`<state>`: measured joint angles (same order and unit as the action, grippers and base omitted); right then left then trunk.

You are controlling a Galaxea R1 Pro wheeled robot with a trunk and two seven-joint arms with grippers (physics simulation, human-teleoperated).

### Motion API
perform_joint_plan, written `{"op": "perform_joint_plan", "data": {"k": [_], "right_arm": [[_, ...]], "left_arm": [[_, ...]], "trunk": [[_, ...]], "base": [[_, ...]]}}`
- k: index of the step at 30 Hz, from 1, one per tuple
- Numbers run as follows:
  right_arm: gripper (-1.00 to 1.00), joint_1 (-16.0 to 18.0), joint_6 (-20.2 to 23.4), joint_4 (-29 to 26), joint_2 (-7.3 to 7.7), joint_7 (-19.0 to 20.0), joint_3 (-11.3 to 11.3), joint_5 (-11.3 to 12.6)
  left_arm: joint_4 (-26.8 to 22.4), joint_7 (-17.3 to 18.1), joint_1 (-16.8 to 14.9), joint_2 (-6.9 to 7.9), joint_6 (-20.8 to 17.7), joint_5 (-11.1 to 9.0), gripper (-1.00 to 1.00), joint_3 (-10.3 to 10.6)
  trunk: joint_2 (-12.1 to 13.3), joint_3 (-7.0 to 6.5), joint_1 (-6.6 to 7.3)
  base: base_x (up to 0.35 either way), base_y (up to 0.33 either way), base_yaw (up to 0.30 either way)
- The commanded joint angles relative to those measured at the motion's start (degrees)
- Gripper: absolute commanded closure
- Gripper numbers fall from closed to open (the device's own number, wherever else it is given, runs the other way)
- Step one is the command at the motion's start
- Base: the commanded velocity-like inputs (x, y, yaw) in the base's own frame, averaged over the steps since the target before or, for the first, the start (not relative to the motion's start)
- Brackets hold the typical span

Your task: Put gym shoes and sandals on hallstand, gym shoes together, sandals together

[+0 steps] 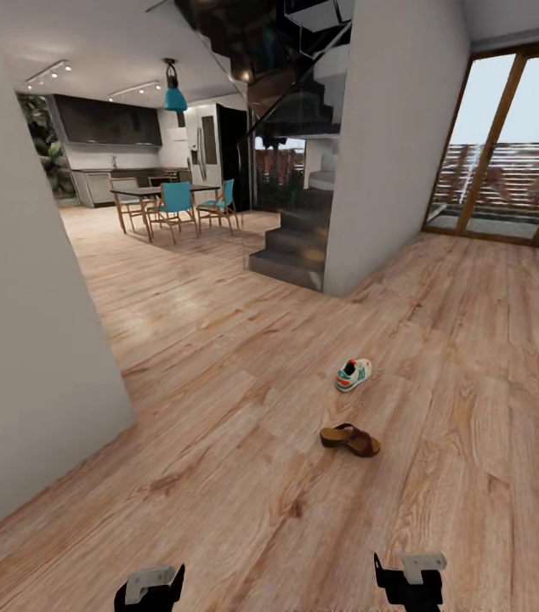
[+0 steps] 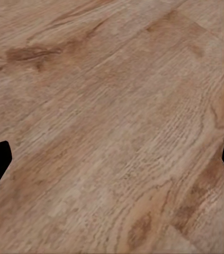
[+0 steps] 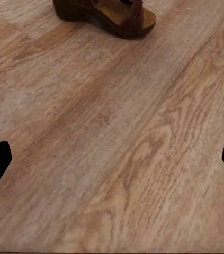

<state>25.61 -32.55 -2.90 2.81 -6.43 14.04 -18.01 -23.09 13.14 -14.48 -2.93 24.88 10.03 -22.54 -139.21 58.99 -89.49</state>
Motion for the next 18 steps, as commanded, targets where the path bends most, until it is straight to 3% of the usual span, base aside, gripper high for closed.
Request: {"op": "perform_joint_plan", "data": {"k": [1,18], "right_arm": [[-1.0,0.05,-0.15,0.09,0.0,-0.34,0.28,-0.61],[-1.0,0.05,-0.14,0.09,0.09,-0.34,0.29,-0.62]], "left_arm": [[-0.03,0.31,-0.03,-0.05,0.17,0.51,-1.0,-0.49],[-0.03,0.31,-0.02,-0.05,0.17,0.51,-1.0,-0.49]], "trunk": [[-0.02,0.08,0.01],[-0.02,0.26,0.01]], "base": [[0.0,0.0,-0.268],[0.0,0.0,-0.285]]}}
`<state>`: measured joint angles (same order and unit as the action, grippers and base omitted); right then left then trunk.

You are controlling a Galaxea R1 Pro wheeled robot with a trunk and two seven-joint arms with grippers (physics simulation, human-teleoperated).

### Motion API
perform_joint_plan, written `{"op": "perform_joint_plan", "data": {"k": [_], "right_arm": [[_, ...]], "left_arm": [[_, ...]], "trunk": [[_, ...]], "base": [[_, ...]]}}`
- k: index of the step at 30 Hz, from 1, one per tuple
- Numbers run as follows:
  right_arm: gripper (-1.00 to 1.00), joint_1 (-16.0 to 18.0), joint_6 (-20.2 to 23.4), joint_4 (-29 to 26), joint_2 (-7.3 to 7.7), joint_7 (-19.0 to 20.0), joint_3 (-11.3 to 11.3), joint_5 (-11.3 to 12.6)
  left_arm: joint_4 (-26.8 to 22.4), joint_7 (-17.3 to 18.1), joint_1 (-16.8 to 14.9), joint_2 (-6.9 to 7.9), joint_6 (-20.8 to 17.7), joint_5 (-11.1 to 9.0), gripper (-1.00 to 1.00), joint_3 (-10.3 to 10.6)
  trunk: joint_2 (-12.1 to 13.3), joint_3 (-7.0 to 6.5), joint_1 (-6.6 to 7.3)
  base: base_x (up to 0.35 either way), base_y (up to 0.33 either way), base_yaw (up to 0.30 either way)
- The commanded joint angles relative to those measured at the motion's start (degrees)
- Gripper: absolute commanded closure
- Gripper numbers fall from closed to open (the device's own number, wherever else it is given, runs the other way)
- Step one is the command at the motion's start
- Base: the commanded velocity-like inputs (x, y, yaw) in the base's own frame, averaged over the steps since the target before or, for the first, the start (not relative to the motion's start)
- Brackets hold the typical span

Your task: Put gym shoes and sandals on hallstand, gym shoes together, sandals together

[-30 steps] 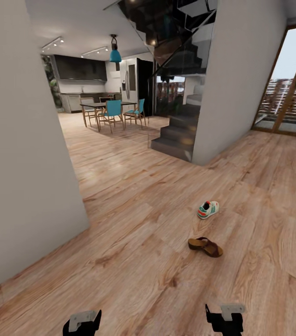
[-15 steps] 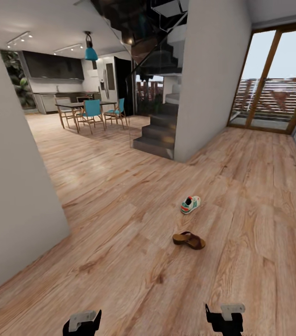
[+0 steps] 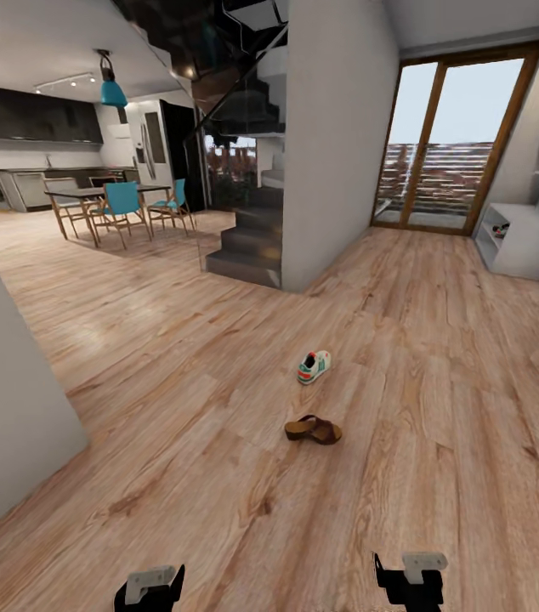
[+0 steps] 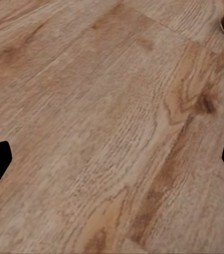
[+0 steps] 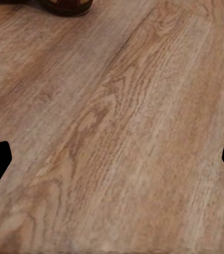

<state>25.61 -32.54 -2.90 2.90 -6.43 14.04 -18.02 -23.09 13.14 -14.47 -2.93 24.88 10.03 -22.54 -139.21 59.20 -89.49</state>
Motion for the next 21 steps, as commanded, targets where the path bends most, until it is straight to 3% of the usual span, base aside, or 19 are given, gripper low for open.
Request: {"op": "perform_joint_plan", "data": {"k": [1,21], "right_arm": [[-1.0,0.05,-0.15,0.09,0.0,-0.34,0.28,-0.61],[-1.0,0.05,-0.12,0.09,-0.07,-0.34,0.28,-0.53]], "left_arm": [[-0.03,0.31,-0.03,-0.05,0.17,0.51,-1.0,-0.49],[-0.03,0.31,-0.03,-0.05,0.17,0.51,-1.0,-0.49]], "trunk": [[-0.02,0.05,0.01],[-0.02,0.05,0.01]], "base": [[0.0,0.0,-0.294],[0.0,0.0,-0.299]]}}
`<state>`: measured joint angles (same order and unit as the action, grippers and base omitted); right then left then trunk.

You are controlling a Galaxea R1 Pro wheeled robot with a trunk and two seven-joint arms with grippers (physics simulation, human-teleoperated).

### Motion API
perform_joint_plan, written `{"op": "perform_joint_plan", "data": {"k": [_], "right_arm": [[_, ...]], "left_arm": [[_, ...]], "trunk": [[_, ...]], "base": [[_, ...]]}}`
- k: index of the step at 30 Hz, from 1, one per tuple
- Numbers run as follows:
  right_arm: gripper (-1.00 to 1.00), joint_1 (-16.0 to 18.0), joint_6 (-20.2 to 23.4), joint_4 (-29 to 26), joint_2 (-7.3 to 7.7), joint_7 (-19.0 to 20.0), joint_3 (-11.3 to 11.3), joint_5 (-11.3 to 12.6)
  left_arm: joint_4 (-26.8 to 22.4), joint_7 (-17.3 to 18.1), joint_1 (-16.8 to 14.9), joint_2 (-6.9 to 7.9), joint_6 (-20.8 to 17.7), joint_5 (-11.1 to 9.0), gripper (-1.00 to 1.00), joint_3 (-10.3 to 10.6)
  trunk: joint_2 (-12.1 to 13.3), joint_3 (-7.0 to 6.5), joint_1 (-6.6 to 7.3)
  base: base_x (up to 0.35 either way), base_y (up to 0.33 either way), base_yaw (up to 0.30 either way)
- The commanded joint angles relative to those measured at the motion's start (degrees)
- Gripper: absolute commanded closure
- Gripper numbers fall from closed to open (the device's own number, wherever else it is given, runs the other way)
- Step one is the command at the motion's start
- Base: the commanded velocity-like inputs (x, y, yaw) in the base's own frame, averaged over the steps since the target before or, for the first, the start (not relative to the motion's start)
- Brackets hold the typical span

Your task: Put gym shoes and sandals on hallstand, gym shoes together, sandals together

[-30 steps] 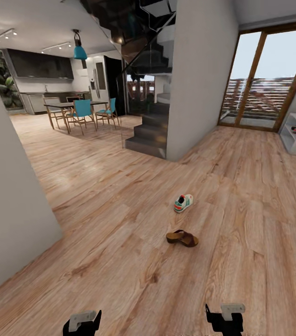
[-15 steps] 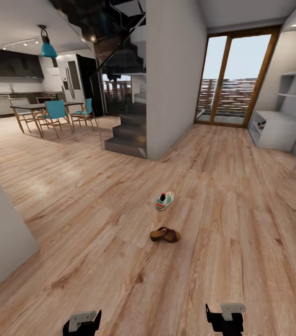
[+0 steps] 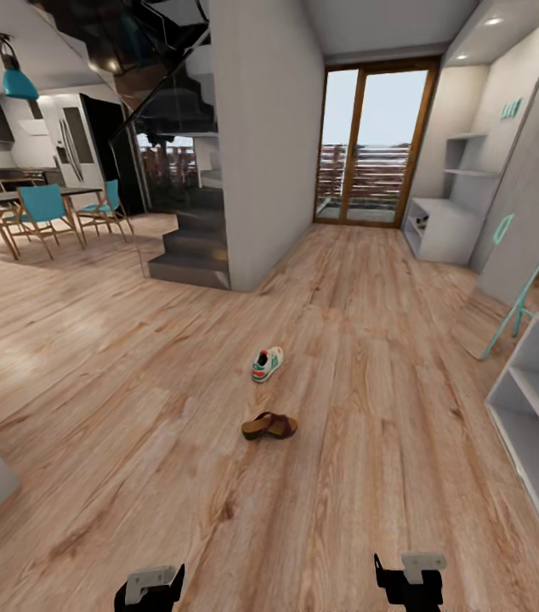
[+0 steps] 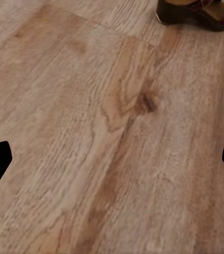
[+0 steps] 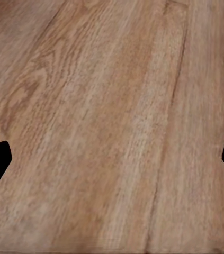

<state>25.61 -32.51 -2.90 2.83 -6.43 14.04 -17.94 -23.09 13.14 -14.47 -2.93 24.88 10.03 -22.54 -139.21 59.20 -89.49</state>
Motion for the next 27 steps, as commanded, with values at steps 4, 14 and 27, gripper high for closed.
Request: {"op": "perform_joint_plan", "data": {"k": [4,14,27], "right_arm": [[-1.0,0.05,-0.1,0.09,0.02,-0.27,0.28,-0.62],[-1.0,0.05,-0.1,0.09,0.07,-0.25,0.28,-0.68],[-1.0,0.05,-0.1,0.09,0.01,-0.25,0.28,-0.62]], "left_arm": [[-0.03,0.31,-0.03,-0.05,0.17,0.51,-1.0,-0.49],[-0.03,0.31,-0.03,-0.05,0.25,0.52,-1.0,-0.47],[-0.03,0.31,-0.03,-0.05,0.26,0.51,-1.0,-0.49]], "trunk": [[-0.02,0.05,0.01],[-0.02,0.05,0.01],[-0.02,0.05,0.01]], "base": [[0.0,0.0,-0.3],[0.0,0.108,-0.3],[0.0,0.293,-0.3]]}}
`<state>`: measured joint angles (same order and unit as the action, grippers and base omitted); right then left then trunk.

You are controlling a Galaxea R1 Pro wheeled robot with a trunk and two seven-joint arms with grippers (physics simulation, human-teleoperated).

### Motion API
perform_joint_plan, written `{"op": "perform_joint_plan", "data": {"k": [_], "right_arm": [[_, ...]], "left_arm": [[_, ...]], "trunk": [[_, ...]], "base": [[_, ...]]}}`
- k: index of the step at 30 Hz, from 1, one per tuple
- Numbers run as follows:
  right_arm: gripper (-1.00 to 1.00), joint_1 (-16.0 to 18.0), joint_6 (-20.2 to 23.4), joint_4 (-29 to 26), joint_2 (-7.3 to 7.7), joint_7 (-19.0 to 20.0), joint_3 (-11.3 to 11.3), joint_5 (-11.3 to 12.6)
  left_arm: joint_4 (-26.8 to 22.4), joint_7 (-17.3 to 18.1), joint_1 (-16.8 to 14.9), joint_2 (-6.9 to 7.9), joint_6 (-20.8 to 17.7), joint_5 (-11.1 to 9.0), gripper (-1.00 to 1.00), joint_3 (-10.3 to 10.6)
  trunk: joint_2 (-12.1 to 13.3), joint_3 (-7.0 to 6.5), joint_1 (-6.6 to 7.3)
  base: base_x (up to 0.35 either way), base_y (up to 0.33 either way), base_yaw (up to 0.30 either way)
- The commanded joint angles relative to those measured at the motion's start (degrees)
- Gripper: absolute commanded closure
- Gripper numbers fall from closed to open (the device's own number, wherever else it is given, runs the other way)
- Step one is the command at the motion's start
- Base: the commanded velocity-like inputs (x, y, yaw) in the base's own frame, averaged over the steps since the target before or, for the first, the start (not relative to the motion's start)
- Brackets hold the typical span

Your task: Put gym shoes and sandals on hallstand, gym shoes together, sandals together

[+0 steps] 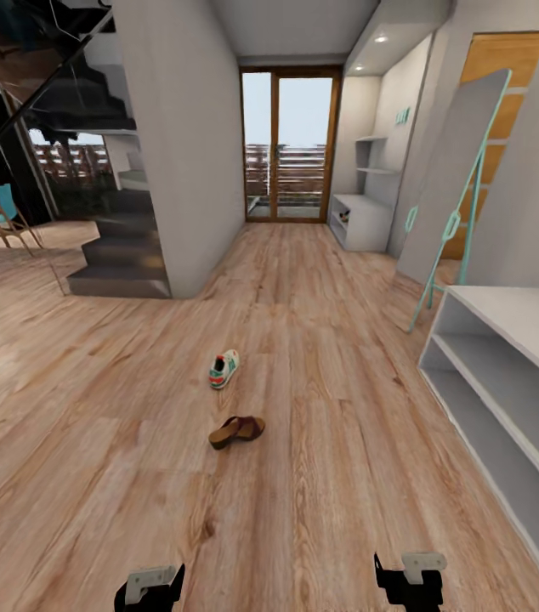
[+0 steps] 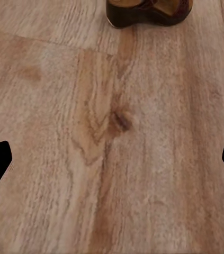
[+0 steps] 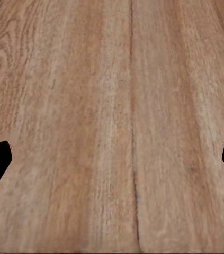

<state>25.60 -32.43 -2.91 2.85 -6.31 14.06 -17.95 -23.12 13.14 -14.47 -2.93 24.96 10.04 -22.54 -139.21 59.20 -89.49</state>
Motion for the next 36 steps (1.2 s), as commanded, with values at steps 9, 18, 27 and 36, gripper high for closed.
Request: {"op": "perform_joint_plan", "data": {"k": [9,18,27,36], "right_arm": [[-1.0,0.06,-0.17,0.1,-0.03,-0.37,0.27,-0.59],[-1.0,0.06,-0.17,0.05,-0.08,-0.37,0.27,-0.56],[-1.0,0.06,-0.17,0.07,-0.12,-0.37,0.27,-0.57],[-1.0,0.06,-0.17,0.1,-0.12,-0.37,0.26,-0.59]], "left_arm": [[0.0,0.31,-0.04,-0.05,0.18,0.51,-1.0,-0.49],[0.0,0.31,-0.03,-0.05,0.18,0.56,-1.0,-0.49],[0.0,0.31,-0.03,-0.05,0.18,0.63,-1.0,-0.49],[-0.08,0.24,-0.04,0.69,0.23,0.24,-1.0,-0.65]], "trunk": [[-0.02,0.05,0.01],[-0.02,0.05,0.01],[-0.02,0.05,0.01],[-0.02,0.05,0.01]], "base": [[0.052,0.304,-0.3],[0.035,0.281,-0.18],[0.003,0.082,-0.021],[0.0,0.005,-0.001]]}}
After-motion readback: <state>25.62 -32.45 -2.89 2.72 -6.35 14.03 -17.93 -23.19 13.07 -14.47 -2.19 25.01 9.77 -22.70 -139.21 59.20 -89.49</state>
